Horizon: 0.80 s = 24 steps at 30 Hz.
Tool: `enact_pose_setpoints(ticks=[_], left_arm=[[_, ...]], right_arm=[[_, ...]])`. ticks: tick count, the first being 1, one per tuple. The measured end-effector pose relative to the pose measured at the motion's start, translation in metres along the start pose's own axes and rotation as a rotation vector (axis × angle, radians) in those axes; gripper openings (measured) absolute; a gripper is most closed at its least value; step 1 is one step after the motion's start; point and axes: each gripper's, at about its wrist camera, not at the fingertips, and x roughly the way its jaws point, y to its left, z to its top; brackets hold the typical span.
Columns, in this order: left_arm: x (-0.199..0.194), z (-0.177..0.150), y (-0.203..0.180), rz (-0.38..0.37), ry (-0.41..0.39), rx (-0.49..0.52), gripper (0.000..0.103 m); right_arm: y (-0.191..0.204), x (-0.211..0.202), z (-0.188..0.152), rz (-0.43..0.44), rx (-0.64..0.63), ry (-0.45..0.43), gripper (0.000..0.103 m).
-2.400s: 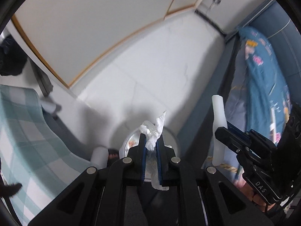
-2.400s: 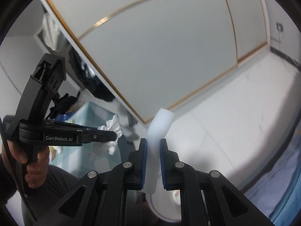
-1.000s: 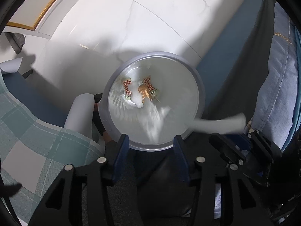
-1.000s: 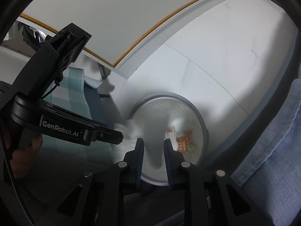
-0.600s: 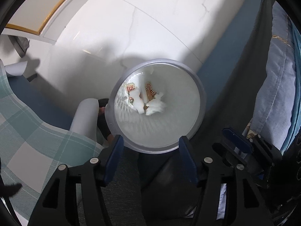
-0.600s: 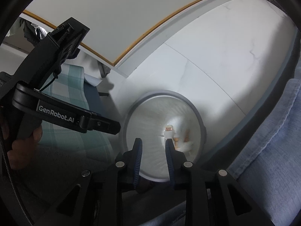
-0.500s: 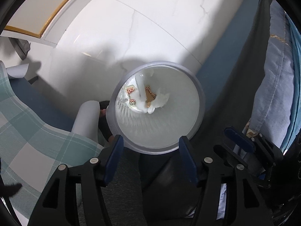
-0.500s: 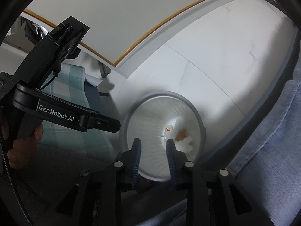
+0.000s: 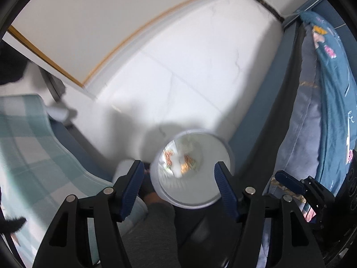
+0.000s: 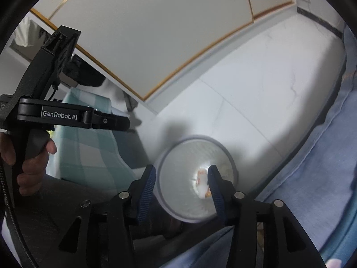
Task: Collect trash
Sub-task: 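Move both open grippers back over the table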
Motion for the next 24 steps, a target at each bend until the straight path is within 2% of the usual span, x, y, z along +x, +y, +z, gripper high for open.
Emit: enact_pose_setpoints(ticks=[8,10,15,19,24], left_arm=[[-0.08,-0.021,0.022,0.093,-0.248,-0.082,0.072],[-0.106,-0.032,0.031,0.121,-0.334,-0.115,0.074],[-0.156,-0.054,0.061,0.163,-0.5,-0.227,0.081],[-0.197,-0.084,0.09,0.215,-0.639,-0.315,0.085],[-0.229,-0.115,0.119,0.288,-0.749,-0.428,0.092]], right_arm=[[0.033,-0.038,0.014,0.026,-0.06,-0.106,0.058],[0.047,-0.05,0.019,0.029,-0.084,-0.143,0.064],[0.081,-0.078,0.031,0.06,-0.149,-0.257,0.068],[0.116,-0.099,0.038,0.097,-0.21,-0.341,0.068],[0.168,-0.112,0.041,0.134,-0.289,-0.411,0.074]])
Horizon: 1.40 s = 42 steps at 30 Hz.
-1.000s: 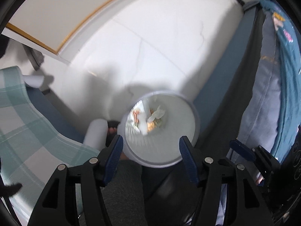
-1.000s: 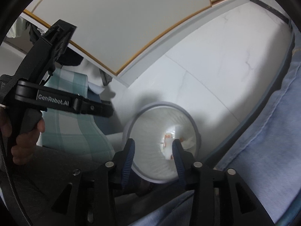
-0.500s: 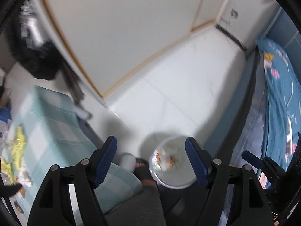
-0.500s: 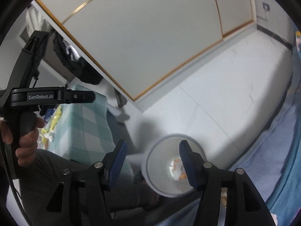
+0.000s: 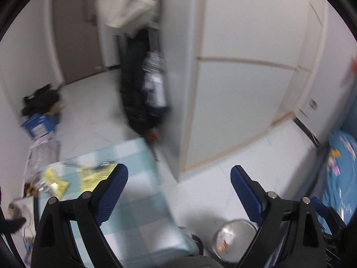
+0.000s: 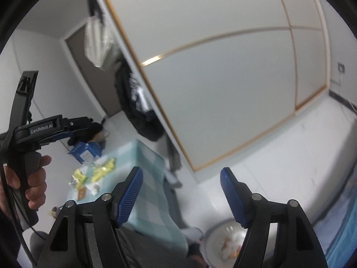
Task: Collect trash
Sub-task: 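Move both open grippers back over the table, then move the right gripper down toward the yellow-printed plastic bag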
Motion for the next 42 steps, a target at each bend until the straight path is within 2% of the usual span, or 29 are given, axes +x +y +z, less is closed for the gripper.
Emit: enact_pose_setpoints(ticks=[3,6,10,18,21,25,34,37,42], left_arm=[[-0.018,0.002,0.035,0.028,-0.05,-0.078,0.092],[-0.034,0.003,0.056,0.06,-0.108,-0.111,0.092],[-0.057,0.0,0.093,0.12,-0.199,-0.159,0.1],[-0.068,-0.008,0.154,0.19,-0.271,-0.269,0.102],[-0.068,-0.018,0.179,0.226,-0.294,-0.315,0.102],[-0.062,-0.031,0.207,0.263,-0.293,-0.356,0.102],[-0.043,-0.059,0.255,0.307,-0.318,-0.413,0.102],[-0.033,-0.065,0.271,0.307,-0.287,-0.424,0.102],[-0.01,-0.071,0.294,0.252,-0.205,-0.47,0.102]], right_arm=[[0.031,0.002,0.009,0.031,-0.05,-0.026,0.079],[0.061,0.006,0.02,0.066,-0.098,-0.045,0.085],[0.099,0.014,0.029,0.121,-0.151,-0.064,0.087],[0.181,0.033,0.034,0.253,-0.261,-0.087,0.096],[0.21,0.041,0.031,0.29,-0.299,-0.094,0.102],[0.241,0.056,0.024,0.319,-0.345,-0.101,0.103],[0.293,0.116,0.001,0.369,-0.403,-0.007,0.103],[0.303,0.137,-0.007,0.384,-0.426,0.027,0.103],[0.313,0.17,-0.017,0.365,-0.468,0.078,0.103]])
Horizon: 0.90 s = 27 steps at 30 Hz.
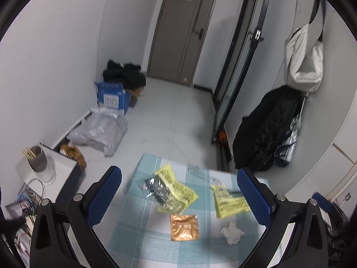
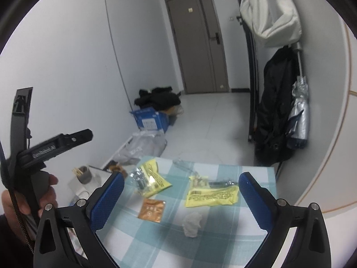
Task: Collect trash
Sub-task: 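Move the right gripper down toward the yellow-printed plastic bag, then close the right gripper on the yellow-printed plastic bag and lift it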
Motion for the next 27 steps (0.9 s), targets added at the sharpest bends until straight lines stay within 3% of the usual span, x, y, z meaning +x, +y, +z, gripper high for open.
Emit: enact_pose_setpoints(ticks=[5,17,22,27], left_arm=[[0.023,-0.003,0.015,-0.036,0.14,-0.03,0.101],[0.057,-0.001,0.031,-0.017,0.264,-0.065,0.101],[0.069,-0.004,0.029,-0.014,0.308,-0.055,0.101],[0.074,-0.007,0.024,-0.005,0.33,-0.026,0.101]], right_arm=[[-0.017,0.044,0.002,-0.015,-0.003,0.088,0.103],[-0.08,0.179,-0.015,-0.096,0.021,0.375,0.103],[-0.102,0.195,-0.032,-0.121,0.081,0.465,0.102],[-0.107,0.199,-0.04,-0.137,0.047,0.51,0.1]])
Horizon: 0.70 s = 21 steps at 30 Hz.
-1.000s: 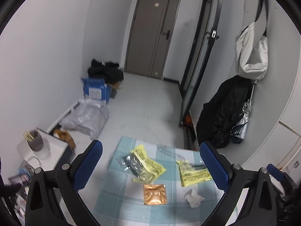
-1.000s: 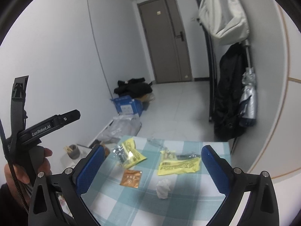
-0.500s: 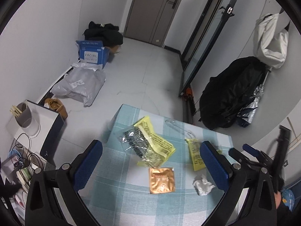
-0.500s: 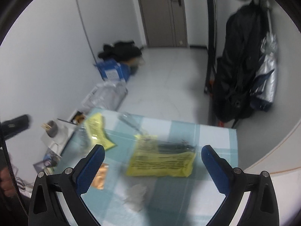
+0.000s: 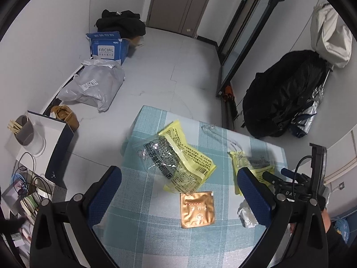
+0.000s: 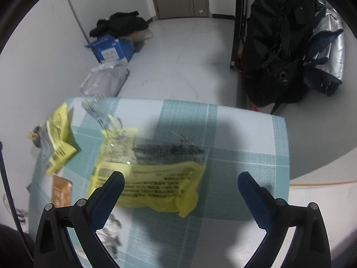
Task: Collect trash
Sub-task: 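Close the right gripper on the yellow-printed plastic bag and lift it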
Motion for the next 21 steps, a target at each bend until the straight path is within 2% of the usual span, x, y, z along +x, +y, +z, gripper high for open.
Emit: enact_pose_setpoints(ticks=[4,11,16,19,21], left_arm=[[0.0018,-0.0015,0.0008,0.003,0.01,-0.002,0.101],[0.0071,-0.0046,0.0056,0.029,0.031,-0.012,0.101],[0.0062,-0.0066,0.0058,0.026,0.036,-0.013,0.101],[0.0076,-0.0071,0.004,0.002,0.055,-0.005,0.101],[0.0076,-0.0078,0.0028,0.0,0.058,-0.003,0.101]], right_arm=[[-0.0059,0.0049,-0.0006,0.018,0.031,0.026,0.092],[0.0009,0.0078,-0.0034,-0.021,-0.004,0.035,0.082],[0.0019,0.0048,-0.003,-0.036,0.002,0.027,0.056],[0.0018,0.0044,-0.0033,-0.068,-0.005,0.022,0.04],[0.0015,0.0038,-0.0041,-0.096,-0.007,0.017,0.032]])
